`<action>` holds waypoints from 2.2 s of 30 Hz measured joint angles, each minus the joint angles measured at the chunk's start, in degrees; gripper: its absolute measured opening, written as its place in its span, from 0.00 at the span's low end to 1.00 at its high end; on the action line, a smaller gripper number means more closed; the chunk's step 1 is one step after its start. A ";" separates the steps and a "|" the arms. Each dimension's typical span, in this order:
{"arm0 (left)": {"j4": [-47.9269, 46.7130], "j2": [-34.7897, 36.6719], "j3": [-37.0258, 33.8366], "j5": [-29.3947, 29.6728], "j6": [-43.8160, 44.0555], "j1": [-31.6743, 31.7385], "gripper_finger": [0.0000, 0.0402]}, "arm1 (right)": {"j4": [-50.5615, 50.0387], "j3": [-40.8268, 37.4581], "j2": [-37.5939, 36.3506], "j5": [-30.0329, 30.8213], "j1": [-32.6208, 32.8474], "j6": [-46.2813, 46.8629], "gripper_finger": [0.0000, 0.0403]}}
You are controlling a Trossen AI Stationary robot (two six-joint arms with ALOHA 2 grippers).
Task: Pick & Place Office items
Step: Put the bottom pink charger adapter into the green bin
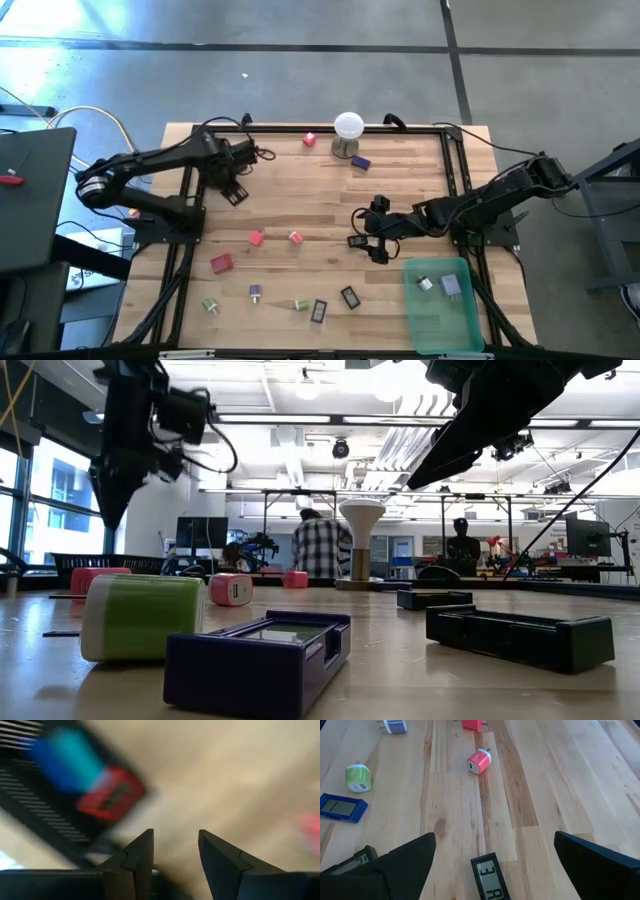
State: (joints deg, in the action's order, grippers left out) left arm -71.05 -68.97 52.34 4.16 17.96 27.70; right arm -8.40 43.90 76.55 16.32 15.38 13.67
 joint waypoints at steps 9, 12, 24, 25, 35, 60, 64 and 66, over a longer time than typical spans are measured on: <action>6.93 1.58 0.00 -13.80 16.43 -11.03 0.36 | 0.00 -0.02 0.00 0.00 0.00 0.09 0.98; 8.98 1.58 0.00 -11.52 21.19 -14.67 0.36 | 0.00 0.00 0.00 -0.02 0.00 0.19 0.98; 12.40 1.58 0.00 1.57 46.72 -28.05 0.36 | 0.00 -0.01 0.00 -0.02 0.00 0.05 0.98; 12.47 1.58 0.00 1.70 46.79 -28.64 0.36 | 0.00 0.00 0.01 -0.02 0.00 0.04 0.98; 12.55 0.51 -0.02 1.99 43.58 -29.61 0.37 | 0.22 0.00 1.82 -1.43 0.00 0.16 0.98; 17.52 -10.45 -0.02 -2.96 54.23 -38.51 0.65 | 0.42 -0.02 1.73 -1.49 0.02 0.02 0.98; 19.53 -12.86 -0.02 -2.90 55.86 -39.73 0.65 | 0.46 -0.02 1.73 -1.49 0.02 0.01 0.98; 19.34 -14.22 -0.02 -2.92 55.87 -39.75 0.65 | 0.48 -0.02 1.73 -1.51 0.02 0.05 0.98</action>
State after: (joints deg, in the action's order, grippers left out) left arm -51.72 -83.19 52.31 1.23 73.83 -12.05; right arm -7.92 43.88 78.28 14.81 15.39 13.72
